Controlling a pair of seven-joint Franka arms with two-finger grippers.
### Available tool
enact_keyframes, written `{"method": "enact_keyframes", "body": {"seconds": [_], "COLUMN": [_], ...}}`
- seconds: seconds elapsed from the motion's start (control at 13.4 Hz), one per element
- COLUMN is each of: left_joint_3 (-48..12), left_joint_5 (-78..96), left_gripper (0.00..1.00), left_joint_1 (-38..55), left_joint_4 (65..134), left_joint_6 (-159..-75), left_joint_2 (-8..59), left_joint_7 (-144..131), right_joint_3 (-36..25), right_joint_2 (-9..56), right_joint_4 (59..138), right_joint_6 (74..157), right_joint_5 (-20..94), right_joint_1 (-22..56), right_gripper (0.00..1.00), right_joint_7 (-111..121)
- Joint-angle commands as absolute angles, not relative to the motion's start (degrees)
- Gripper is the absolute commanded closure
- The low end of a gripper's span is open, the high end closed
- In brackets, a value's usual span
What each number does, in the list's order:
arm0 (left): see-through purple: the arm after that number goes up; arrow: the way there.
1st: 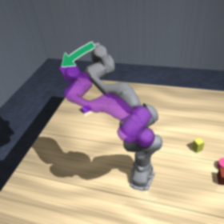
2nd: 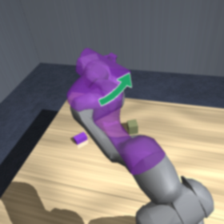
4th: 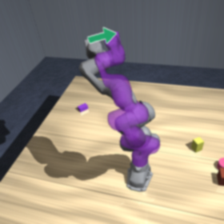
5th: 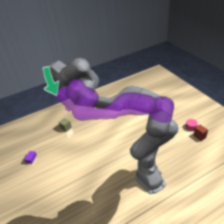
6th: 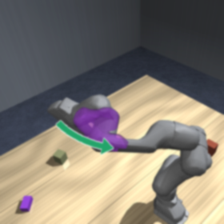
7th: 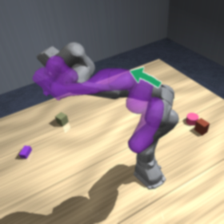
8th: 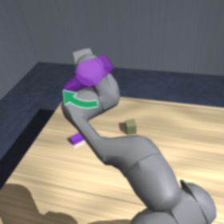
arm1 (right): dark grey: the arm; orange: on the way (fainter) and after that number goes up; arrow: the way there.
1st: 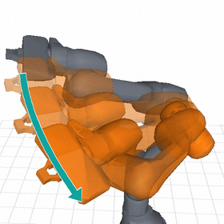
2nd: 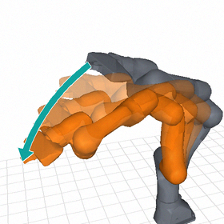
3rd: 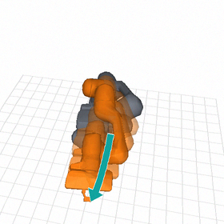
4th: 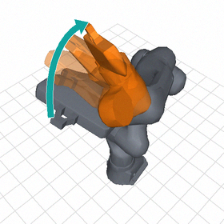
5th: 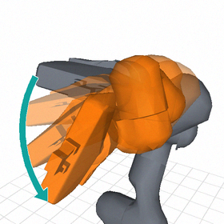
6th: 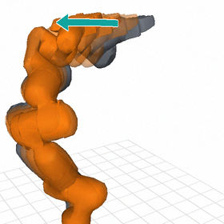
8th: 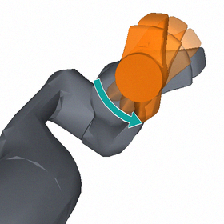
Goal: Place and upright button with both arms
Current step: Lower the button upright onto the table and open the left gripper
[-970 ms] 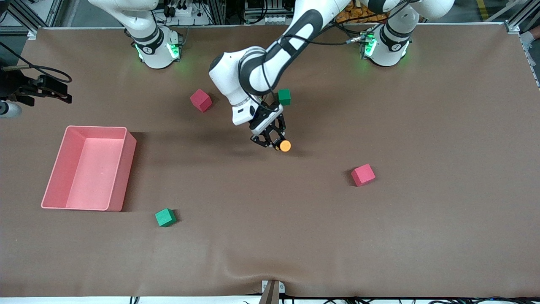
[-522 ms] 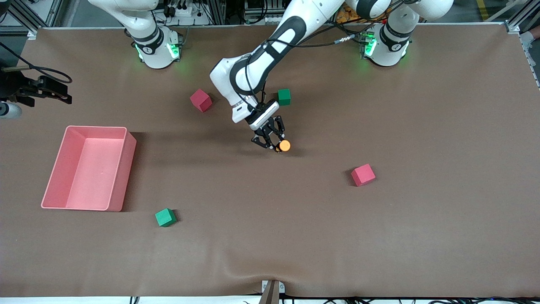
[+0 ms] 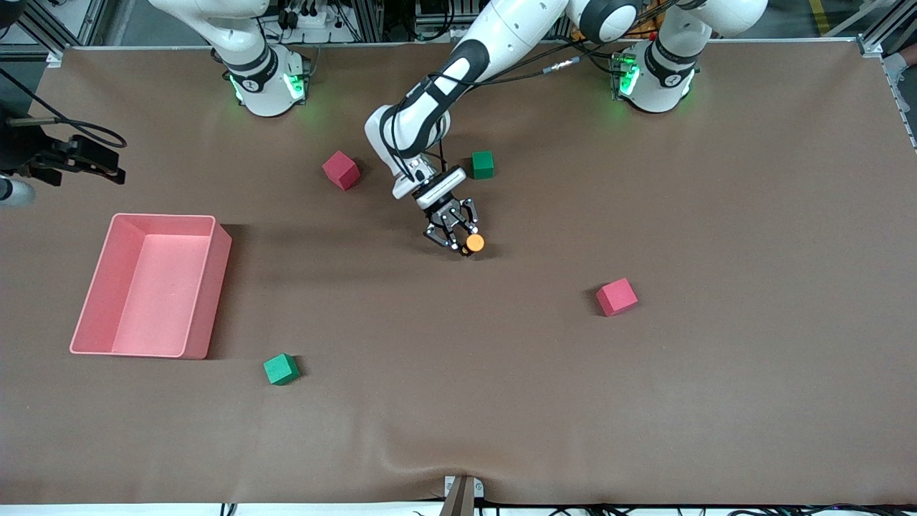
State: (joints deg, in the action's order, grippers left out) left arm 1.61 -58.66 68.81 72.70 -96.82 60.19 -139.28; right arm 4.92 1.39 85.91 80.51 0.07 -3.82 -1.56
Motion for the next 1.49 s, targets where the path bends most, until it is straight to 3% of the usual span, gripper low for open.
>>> {"method": "enact_keyframes", "body": {"seconds": [0.0, 0.52, 0.9, 1.19, 1.34, 1.42], "left_joint_3": [2.37, 2.37, 2.37, 2.29, 2.20, 2.20], "left_joint_5": [-60.29, -60.91, -61.08, -62.92, -63.46, -63.37], "left_gripper": [1.00, 1.00, 0.92, 0.53, 0.25, 0.19], "left_joint_1": [69.52, 70.40, 70.75, 70.75, 70.75, 70.84], "left_joint_4": [71.98, 71.98, 71.98, 71.98, 72.07, 72.07], "left_joint_6": [-95.19, -94.48, -94.48, -94.48, -94.48, -94.48], "left_joint_2": [60.47, 62.75, 63.46, 64.16, 64.34, 64.16], "left_joint_7": [-139.92, -140.36, -140.19, -139.14, -138.43, -138.43], "right_joint_3": [4.75, 4.48, 4.48, 4.48, 4.48, 4.48], "right_joint_2": [1.14, 1.05, 0.97, 0.62, 0.53, 0.53], "right_joint_4": [85.96, 86.31, 86.31, 86.75, 86.75, 86.75], "right_joint_6": [80.60, 80.33, 80.60, 80.77, 80.77, 80.77], "right_joint_5": [-0.44, -0.35, -0.44, -0.44, -0.44, -0.44], "right_joint_1": [-3.34, -3.43, -3.43, -3.34, -3.34, -3.34], "right_gripper": [0.00, 0.00, 0.00, 0.00, 0.00, 0.00], "right_joint_7": [-3.43, -3.43, -3.43, -2.11, -2.02, -2.02]}}
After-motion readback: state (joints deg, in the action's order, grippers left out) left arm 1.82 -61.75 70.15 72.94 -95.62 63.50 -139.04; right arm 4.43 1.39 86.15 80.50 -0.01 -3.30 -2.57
